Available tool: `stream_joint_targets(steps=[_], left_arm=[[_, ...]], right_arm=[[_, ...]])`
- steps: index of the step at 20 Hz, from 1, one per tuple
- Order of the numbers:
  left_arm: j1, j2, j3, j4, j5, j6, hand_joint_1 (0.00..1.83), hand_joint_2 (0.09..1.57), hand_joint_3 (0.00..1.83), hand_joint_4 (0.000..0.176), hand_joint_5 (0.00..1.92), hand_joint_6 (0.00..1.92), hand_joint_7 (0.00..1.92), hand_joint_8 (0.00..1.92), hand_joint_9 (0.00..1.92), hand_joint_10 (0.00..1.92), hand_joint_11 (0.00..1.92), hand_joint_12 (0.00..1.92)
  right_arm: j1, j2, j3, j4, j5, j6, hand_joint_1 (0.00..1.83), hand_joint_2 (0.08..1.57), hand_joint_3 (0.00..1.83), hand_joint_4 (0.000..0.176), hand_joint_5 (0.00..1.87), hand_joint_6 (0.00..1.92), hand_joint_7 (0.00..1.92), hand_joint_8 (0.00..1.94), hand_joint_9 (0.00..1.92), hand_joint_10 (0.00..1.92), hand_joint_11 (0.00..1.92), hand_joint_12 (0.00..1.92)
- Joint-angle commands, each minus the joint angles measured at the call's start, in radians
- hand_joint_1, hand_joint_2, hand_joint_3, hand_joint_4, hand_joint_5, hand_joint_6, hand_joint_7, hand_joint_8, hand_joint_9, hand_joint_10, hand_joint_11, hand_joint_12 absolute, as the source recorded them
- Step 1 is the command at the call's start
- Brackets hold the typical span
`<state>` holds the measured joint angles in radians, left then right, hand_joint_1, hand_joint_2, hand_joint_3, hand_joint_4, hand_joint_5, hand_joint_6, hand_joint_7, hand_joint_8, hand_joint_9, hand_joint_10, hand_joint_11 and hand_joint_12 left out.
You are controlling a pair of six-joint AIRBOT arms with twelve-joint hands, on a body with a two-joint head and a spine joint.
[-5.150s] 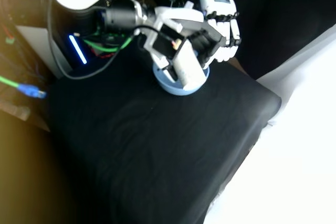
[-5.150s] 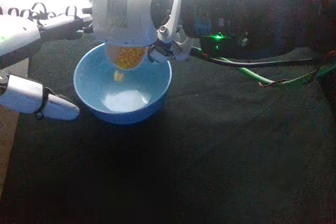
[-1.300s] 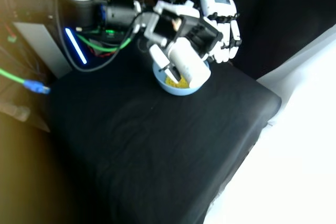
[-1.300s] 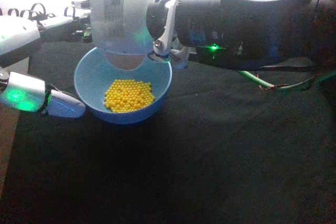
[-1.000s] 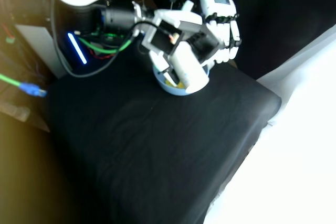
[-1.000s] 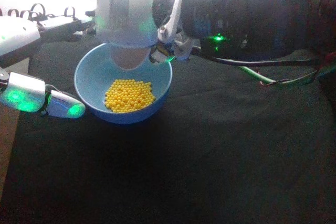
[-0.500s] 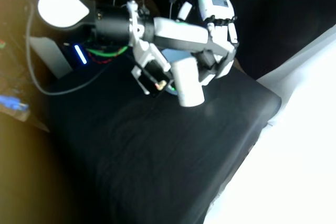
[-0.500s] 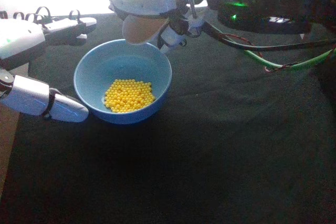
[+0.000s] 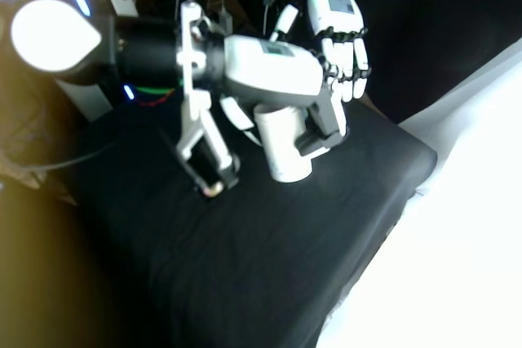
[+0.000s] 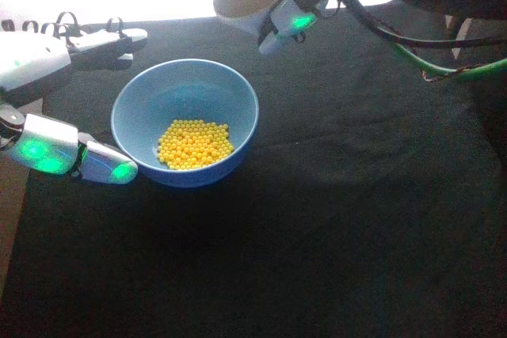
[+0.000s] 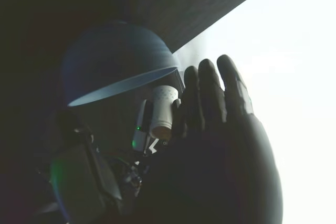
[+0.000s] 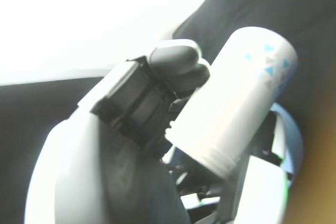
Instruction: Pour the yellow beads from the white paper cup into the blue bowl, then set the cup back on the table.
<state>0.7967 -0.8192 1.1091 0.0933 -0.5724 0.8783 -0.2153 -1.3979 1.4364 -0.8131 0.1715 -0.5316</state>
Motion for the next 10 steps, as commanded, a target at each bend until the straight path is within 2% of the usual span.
stream_joint_targets(steps=[1, 2, 3, 4, 6, 10], left_arm=[[-0.006, -0.001, 0.0, -0.02, -0.106, -0.003, 0.5, 0.83, 0.0, 0.0, 0.02, 0.0, 0.33, 0.0, 0.27, 0.0, 0.0, 0.61], [-0.005, -0.001, 0.0, -0.021, -0.106, -0.003, 0.5, 0.84, 0.0, 0.0, 0.02, 0.0, 0.32, 0.0, 0.26, 0.0, 0.0, 0.61], [-0.003, -0.001, 0.0, -0.023, -0.106, -0.003, 0.54, 0.84, 0.0, 0.0, 0.04, 0.01, 0.33, 0.0, 0.27, 0.0, 0.0, 0.64], [-0.002, -0.001, -0.001, -0.026, -0.106, -0.003, 0.57, 0.85, 0.0, 0.0, 0.06, 0.01, 0.34, 0.0, 0.28, 0.01, 0.0, 0.68], [0.006, 0.0, -0.003, -0.032, -0.107, -0.003, 0.54, 0.85, 0.0, 0.0, 0.07, 0.0, 0.33, 0.0, 0.29, 0.01, 0.0, 0.69], [0.05, 0.007, -0.007, -0.076, -0.136, -0.003, 0.58, 0.84, 0.0, 0.0, 0.05, 0.0, 0.31, 0.0, 0.26, 0.0, 0.0, 0.55]], right_arm=[[0.019, 0.011, 0.008, 0.031, 0.088, -0.009, 1.26, 1.13, 0.0, 0.0, 0.99, 0.66, 0.97, 1.28, 1.07, 1.31, 1.02, 1.67], [0.019, 0.022, 0.012, 0.054, 0.092, -0.009, 1.26, 1.13, 0.0, 0.0, 0.98, 0.66, 0.97, 1.28, 1.08, 1.31, 1.03, 1.67], [0.019, 0.033, 0.014, 0.074, 0.092, -0.009, 1.28, 1.1, 0.0, 0.0, 1.04, 0.64, 1.06, 1.11, 1.14, 1.16, 1.11, 1.61], [0.019, 0.043, 0.014, 0.086, 0.092, -0.009, 1.28, 1.09, 0.0, 0.0, 1.04, 0.63, 1.07, 1.09, 1.17, 1.14, 1.14, 1.61], [0.019, 0.065, 0.021, 0.118, 0.092, -0.009, 1.28, 1.08, 0.0, 0.0, 1.05, 0.63, 1.1, 1.02, 1.18, 1.07, 1.11, 1.6], [0.002, 0.098, 0.033, 0.168, 0.092, 0.005, 1.28, 1.09, 0.0, 0.0, 1.05, 0.62, 1.05, 1.12, 1.12, 1.09, 1.02, 1.62]])
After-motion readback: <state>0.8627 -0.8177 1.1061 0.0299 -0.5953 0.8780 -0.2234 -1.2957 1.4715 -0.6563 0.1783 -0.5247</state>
